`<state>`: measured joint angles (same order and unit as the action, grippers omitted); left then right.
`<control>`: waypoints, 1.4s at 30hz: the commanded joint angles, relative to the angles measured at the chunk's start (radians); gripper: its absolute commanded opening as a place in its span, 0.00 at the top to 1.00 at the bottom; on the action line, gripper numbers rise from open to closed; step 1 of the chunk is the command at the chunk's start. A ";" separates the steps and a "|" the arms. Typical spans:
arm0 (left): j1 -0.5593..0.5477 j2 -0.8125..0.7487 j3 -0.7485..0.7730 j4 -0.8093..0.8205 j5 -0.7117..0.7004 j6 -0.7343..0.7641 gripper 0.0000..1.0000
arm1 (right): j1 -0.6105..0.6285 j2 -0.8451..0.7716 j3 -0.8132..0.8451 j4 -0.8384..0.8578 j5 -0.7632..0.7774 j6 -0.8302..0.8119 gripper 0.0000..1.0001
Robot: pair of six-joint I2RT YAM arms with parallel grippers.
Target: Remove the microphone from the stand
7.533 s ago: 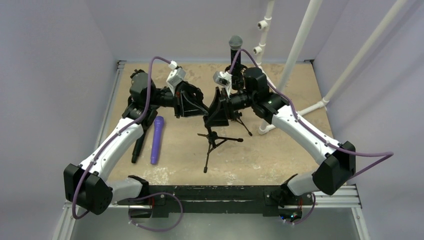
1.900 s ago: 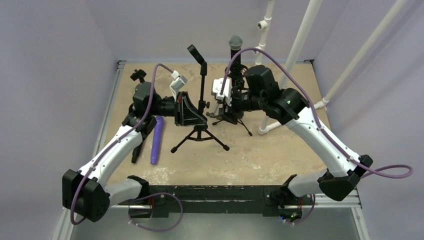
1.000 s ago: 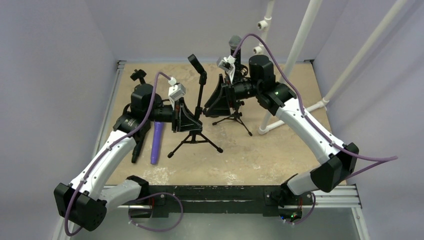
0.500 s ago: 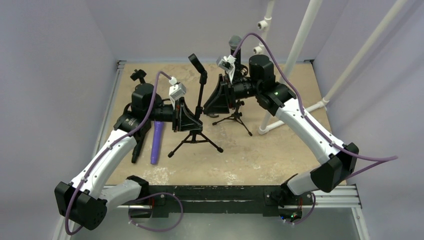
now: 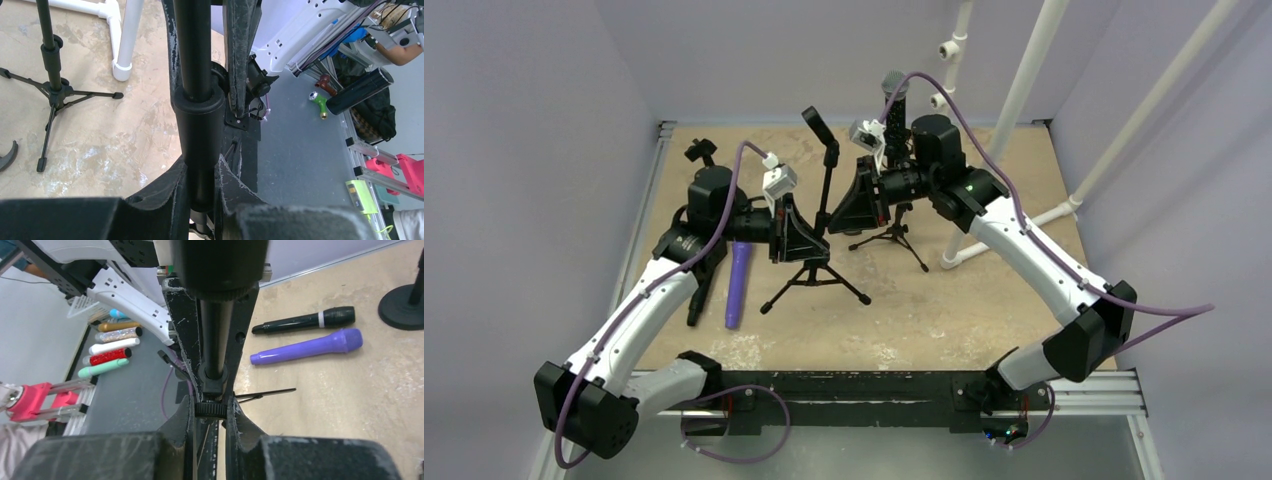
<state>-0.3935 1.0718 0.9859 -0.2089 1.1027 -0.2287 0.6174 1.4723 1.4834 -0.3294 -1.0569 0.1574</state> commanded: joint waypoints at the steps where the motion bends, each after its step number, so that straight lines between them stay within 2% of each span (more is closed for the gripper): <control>1: -0.002 -0.007 0.039 0.120 0.020 -0.046 1.00 | 0.012 -0.017 0.038 -0.104 0.105 -0.131 1.00; 6: -0.001 -0.005 0.001 0.241 0.052 -0.157 1.00 | 0.048 -0.029 0.138 -0.306 0.308 -0.423 1.00; 10: 0.001 0.016 -0.037 0.426 0.062 -0.346 1.00 | 0.137 -0.024 0.194 -0.415 0.586 -0.695 1.00; 14: 0.001 0.056 -0.035 0.538 0.070 -0.477 1.00 | 0.176 -0.011 0.208 -0.417 0.737 -0.781 1.00; 18: 0.000 0.081 -0.013 0.565 0.075 -0.504 1.00 | 0.213 -0.005 0.199 -0.407 0.837 -0.818 1.00; 20: 0.001 0.089 -0.008 0.572 0.077 -0.505 1.00 | 0.227 -0.004 0.191 -0.406 0.862 -0.824 0.90; 26: 0.001 0.075 -0.005 0.538 0.081 -0.452 1.00 | 0.235 -0.020 0.186 -0.418 0.871 -0.786 0.64; 29: 0.001 0.061 -0.003 0.478 0.073 -0.393 1.00 | 0.235 -0.037 0.192 -0.436 0.872 -0.779 0.46; 31: 0.001 0.059 -0.001 0.460 0.072 -0.378 1.00 | 0.235 -0.047 0.199 -0.450 0.859 -0.775 0.39; 35: 0.001 0.056 0.013 0.389 0.072 -0.318 1.00 | 0.219 -0.069 0.212 -0.473 0.797 -0.750 0.37; 42: 0.001 0.039 0.042 0.220 0.063 -0.126 1.00 | 0.081 -0.100 0.258 -0.461 0.497 -0.560 0.37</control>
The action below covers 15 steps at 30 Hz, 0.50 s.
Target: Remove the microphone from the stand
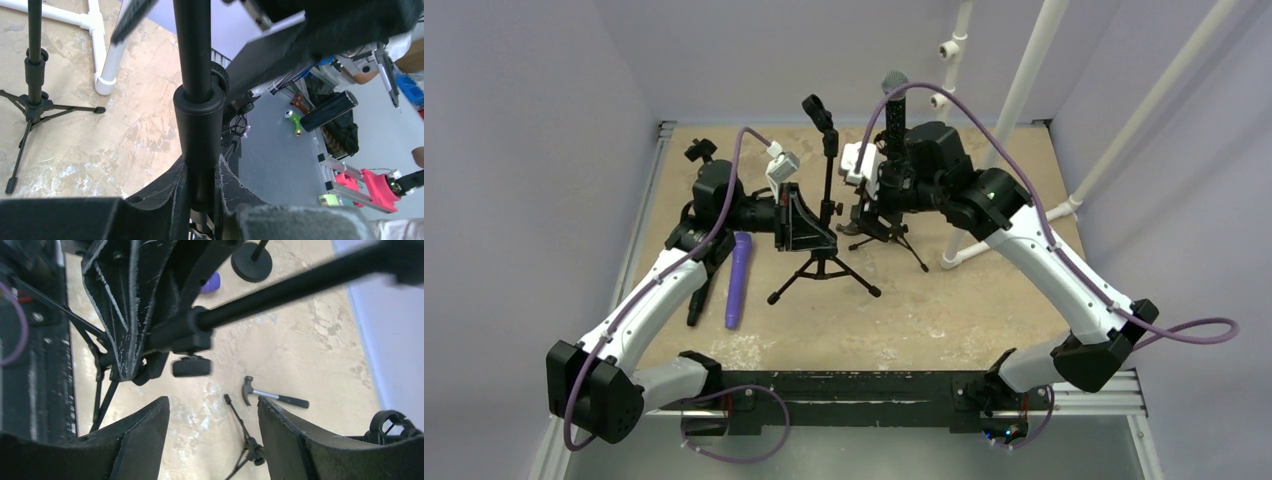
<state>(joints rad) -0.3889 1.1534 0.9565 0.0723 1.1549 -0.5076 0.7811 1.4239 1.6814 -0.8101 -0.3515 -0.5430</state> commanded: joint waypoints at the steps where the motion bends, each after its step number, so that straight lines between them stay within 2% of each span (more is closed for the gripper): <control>1: -0.004 -0.046 0.080 -0.113 0.010 0.183 1.00 | -0.102 -0.054 0.060 0.029 -0.252 0.174 0.37; 7: -0.011 -0.058 0.116 -0.243 0.003 0.317 1.00 | -0.143 -0.031 0.037 0.095 -0.430 0.317 0.36; 15: -0.013 -0.063 0.117 -0.259 -0.024 0.350 1.00 | -0.158 -0.005 -0.008 0.190 -0.593 0.435 0.36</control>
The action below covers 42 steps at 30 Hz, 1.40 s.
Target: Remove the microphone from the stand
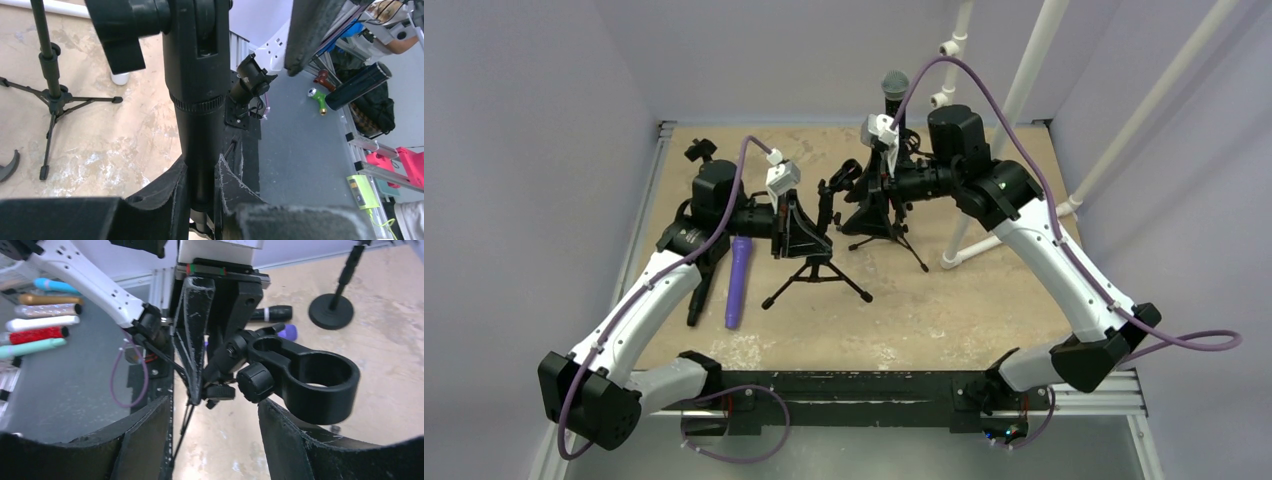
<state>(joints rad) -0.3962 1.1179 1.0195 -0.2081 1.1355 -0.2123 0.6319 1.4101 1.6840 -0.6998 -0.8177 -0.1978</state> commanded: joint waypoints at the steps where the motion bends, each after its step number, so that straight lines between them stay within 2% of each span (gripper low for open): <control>1: -0.006 -0.026 0.054 0.018 -0.012 0.060 1.00 | -0.010 0.008 -0.012 0.083 -0.130 0.091 0.36; 7: -0.005 -0.030 0.049 -0.025 -0.094 0.120 1.00 | -0.040 -0.020 -0.039 0.089 -0.095 0.075 0.37; 18: 0.006 -0.001 0.036 0.002 -0.406 0.275 1.00 | -0.083 -0.073 -0.086 0.053 -0.013 -0.010 0.36; 23: 0.074 0.062 0.016 0.135 -0.463 0.244 1.00 | -0.106 -0.098 -0.115 0.053 -0.007 -0.024 0.35; 29: 0.185 0.191 0.000 0.415 -0.502 0.150 1.00 | -0.131 -0.114 -0.134 0.051 -0.010 -0.035 0.35; 33: 0.192 0.294 0.010 0.545 -0.577 0.153 1.00 | -0.143 -0.115 -0.149 0.052 -0.015 -0.037 0.35; 42: 0.192 0.536 0.018 0.802 -0.724 0.017 1.00 | -0.161 -0.103 -0.165 0.058 -0.030 -0.037 0.35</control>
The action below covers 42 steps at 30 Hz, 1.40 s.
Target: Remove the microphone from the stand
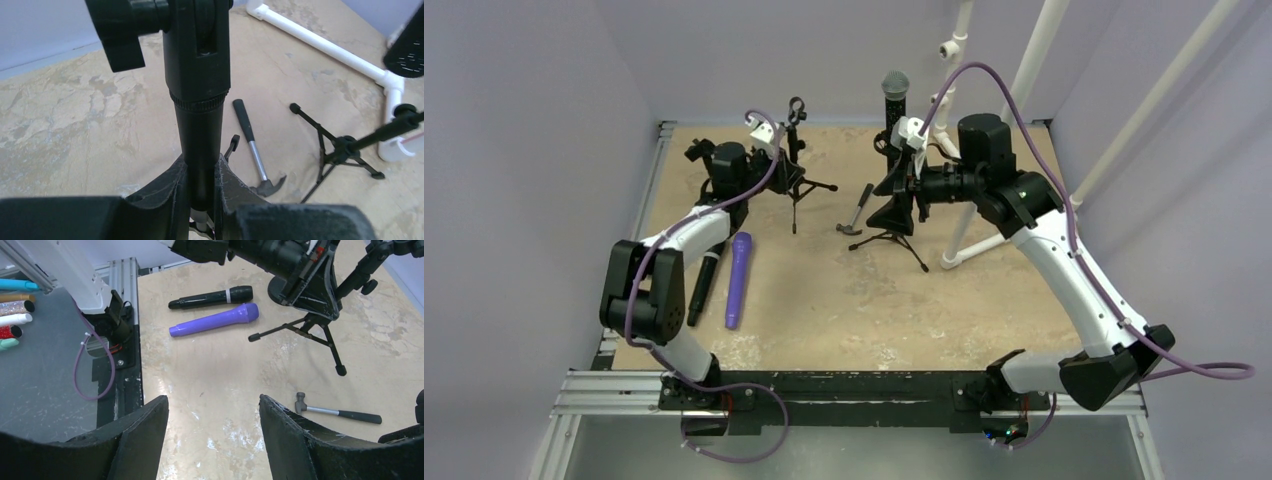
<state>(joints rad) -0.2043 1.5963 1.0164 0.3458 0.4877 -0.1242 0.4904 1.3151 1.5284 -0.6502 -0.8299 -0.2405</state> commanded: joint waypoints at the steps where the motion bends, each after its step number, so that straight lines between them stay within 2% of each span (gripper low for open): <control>1: 0.000 0.083 0.030 0.261 -0.092 -0.076 1.00 | -0.019 -0.008 -0.013 0.011 -0.019 0.008 0.35; 6: 0.001 0.191 0.050 0.376 -0.110 -0.096 1.00 | -0.028 -0.024 -0.038 0.020 -0.027 0.017 0.35; 19: 0.002 0.273 0.076 0.440 -0.194 0.004 1.00 | -0.041 -0.030 -0.066 0.030 -0.043 0.028 0.35; 25: 0.003 0.306 0.136 0.350 -0.221 0.028 1.00 | -0.054 -0.039 -0.079 0.035 -0.046 0.034 0.34; 34: 0.003 0.330 0.267 0.071 -0.193 0.014 0.91 | -0.069 -0.049 -0.089 0.052 -0.069 0.060 0.34; 42: 0.003 0.340 0.290 0.014 -0.202 0.001 0.81 | -0.074 -0.060 -0.101 0.058 -0.075 0.064 0.34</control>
<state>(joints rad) -0.2039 1.9411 1.2518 0.3397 0.2760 -0.1139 0.4362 1.2774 1.4357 -0.6132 -0.8825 -0.2195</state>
